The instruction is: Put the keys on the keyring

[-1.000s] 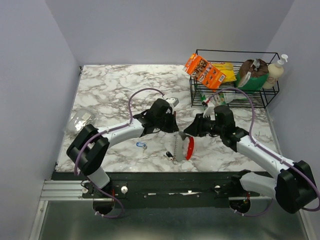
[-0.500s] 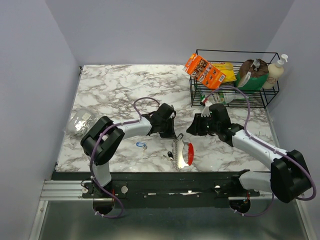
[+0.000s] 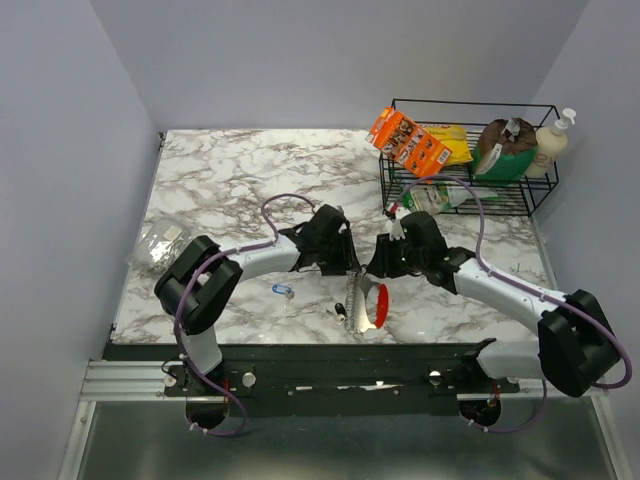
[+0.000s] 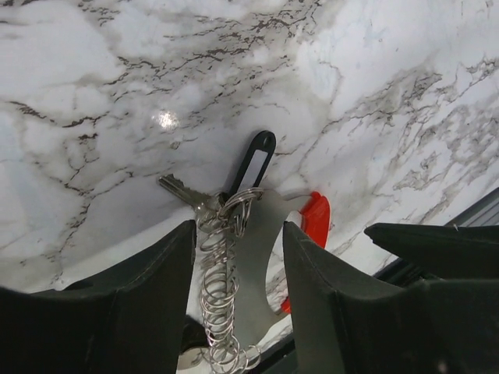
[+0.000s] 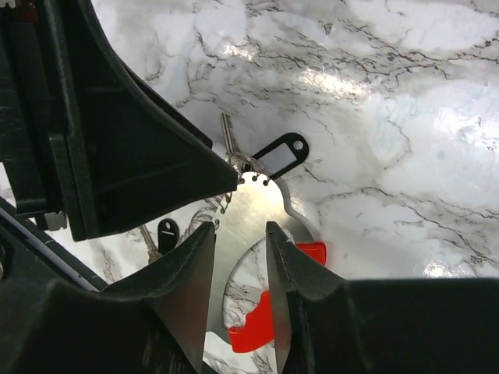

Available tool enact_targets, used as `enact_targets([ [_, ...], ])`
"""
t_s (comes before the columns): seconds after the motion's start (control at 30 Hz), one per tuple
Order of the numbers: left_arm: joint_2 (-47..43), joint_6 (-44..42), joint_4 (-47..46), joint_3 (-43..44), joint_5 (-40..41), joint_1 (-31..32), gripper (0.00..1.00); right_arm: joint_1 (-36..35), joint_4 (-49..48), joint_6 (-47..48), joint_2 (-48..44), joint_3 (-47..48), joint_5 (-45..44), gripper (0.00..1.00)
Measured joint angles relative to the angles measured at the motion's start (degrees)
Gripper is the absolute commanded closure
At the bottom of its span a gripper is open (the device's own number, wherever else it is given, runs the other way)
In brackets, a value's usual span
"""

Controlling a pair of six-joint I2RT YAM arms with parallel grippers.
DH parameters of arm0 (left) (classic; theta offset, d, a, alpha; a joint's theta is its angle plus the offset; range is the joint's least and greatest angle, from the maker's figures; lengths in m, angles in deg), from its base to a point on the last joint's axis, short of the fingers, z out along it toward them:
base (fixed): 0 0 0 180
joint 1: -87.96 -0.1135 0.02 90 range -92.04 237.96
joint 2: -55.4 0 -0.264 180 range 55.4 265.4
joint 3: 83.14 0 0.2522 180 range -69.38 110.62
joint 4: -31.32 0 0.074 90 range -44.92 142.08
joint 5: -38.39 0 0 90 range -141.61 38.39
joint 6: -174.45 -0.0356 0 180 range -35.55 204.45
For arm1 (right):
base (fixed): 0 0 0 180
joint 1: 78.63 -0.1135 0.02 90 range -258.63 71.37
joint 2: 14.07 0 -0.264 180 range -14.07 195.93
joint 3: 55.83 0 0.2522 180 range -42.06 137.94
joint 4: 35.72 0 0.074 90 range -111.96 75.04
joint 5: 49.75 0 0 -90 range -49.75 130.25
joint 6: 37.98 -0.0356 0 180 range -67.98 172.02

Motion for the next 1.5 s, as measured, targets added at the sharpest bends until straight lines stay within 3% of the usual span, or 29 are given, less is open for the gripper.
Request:
enact_targets([
  [0.5,-14.21,-5.09,5.77,-8.15,5.03,-10.54,0.42,-10.86,7.76,-2.84,14.21,14.01,-11.28,0.57],
  [0.9,-17.38,-7.82,7.69,-9.7,5.95,-11.28,0.41,-12.02,14.56,-6.62,21.55,18.97,-17.09,0.6],
  [1.03,-17.35,-7.98,7.67,-10.01,5.92,-11.32,0.42,-12.04,15.04,-6.82,22.77,19.67,-17.62,0.71],
  [1.27,-17.35,-8.35,7.63,-10.21,5.9,-11.32,0.42,-12.04,15.02,-7.19,24.63,19.96,-17.97,0.81],
  [1.43,-17.35,-8.59,7.67,-10.21,5.88,-11.32,0.42,-12.04,14.99,-7.17,24.59,20.04,-19.39,1.0],
  [1.5,-17.35,-8.81,7.69,-10.21,5.9,-11.32,0.42,-12.04,14.97,-6.95,24.3,20.0,-20.28,1.0],
])
